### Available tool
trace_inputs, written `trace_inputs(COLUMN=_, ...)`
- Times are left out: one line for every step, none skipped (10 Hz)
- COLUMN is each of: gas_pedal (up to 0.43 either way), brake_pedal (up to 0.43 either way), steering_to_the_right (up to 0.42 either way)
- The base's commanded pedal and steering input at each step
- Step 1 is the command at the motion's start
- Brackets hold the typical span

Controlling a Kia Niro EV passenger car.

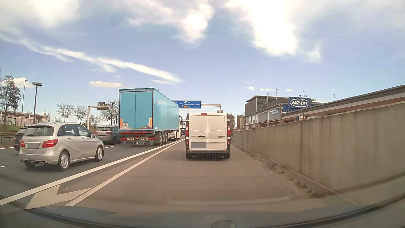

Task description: Follow the waypoints while adhering to traffic rules and regulations

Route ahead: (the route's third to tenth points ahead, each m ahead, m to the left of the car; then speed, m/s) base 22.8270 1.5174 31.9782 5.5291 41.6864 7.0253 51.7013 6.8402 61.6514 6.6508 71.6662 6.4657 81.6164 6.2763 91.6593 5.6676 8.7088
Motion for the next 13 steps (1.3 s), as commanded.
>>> trace_inputs(gas_pedal=0.000, brake_pedal=0.000, steering_to_the_right=0.002)
trace_inputs(gas_pedal=0.000, brake_pedal=0.000, steering_to_the_right=0.002)
trace_inputs(gas_pedal=0.000, brake_pedal=0.000, steering_to_the_right=0.003)
trace_inputs(gas_pedal=0.000, brake_pedal=0.000, steering_to_the_right=0.006)
trace_inputs(gas_pedal=0.000, brake_pedal=0.000, steering_to_the_right=0.009)
trace_inputs(gas_pedal=0.000, brake_pedal=0.000, steering_to_the_right=0.009)
trace_inputs(gas_pedal=0.000, brake_pedal=0.000, steering_to_the_right=0.009)
trace_inputs(gas_pedal=0.000, brake_pedal=0.000, steering_to_the_right=0.009)
trace_inputs(gas_pedal=0.000, brake_pedal=0.000, steering_to_the_right=0.009)
trace_inputs(gas_pedal=0.000, brake_pedal=0.000, steering_to_the_right=0.009)
trace_inputs(gas_pedal=0.000, brake_pedal=0.006, steering_to_the_right=0.008)
trace_inputs(gas_pedal=0.000, brake_pedal=0.006, steering_to_the_right=0.008)
trace_inputs(gas_pedal=0.000, brake_pedal=0.012, steering_to_the_right=0.008)
